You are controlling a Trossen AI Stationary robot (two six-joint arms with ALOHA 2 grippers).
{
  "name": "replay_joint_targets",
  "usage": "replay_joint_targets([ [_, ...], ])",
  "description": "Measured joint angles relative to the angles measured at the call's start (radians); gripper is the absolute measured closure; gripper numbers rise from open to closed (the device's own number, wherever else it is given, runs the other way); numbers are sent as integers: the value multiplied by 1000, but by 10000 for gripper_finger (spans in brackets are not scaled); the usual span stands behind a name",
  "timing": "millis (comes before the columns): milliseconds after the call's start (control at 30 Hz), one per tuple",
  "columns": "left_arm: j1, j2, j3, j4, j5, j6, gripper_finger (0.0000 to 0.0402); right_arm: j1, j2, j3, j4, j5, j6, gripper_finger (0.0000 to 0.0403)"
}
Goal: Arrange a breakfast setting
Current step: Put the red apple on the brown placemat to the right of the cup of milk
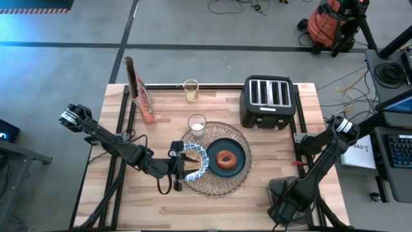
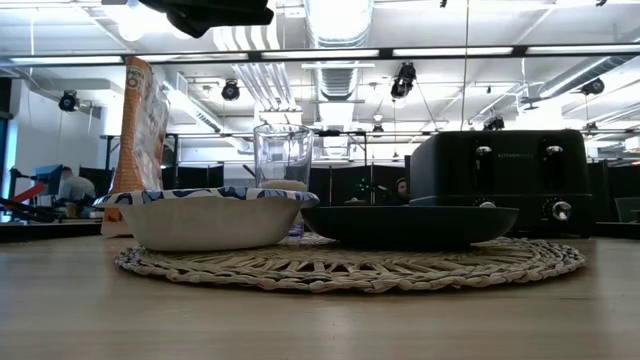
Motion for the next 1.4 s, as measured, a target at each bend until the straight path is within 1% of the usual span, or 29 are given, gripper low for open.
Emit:
replay_joint_targets([
  [133,0,0,0,-1,0,0,278,0,-32,5,-20,19,39,145],
  [300,0,0,-2,-2,0,0,278,-1,-65,4,-108,147,48,145],
  [400,0,0,-2,-2,0,0,278,-3,-68,2,-155,183,47,145],
  [633,0,0,-2,-1,0,0,278,-12,-62,-28,-161,191,30,145],
  [800,0,0,-2,-1,0,0,278,-33,-62,-37,-154,217,-12,145],
  [933,0,0,-2,0,0,-1,278,-50,-62,-44,-153,220,-58,145],
  [1067,0,0,-2,0,0,-1,278,-62,-62,-67,-150,220,-70,145],
  [1133,0,0,-2,-2,0,-1,278,-65,-62,-81,-129,222,-74,145],
  [1333,0,0,-2,-11,0,-12,278,-68,-62,-146,15,216,-86,145],
  [1400,0,0,-2,-14,0,-13,278,-68,-62,-160,27,207,-84,145],
])
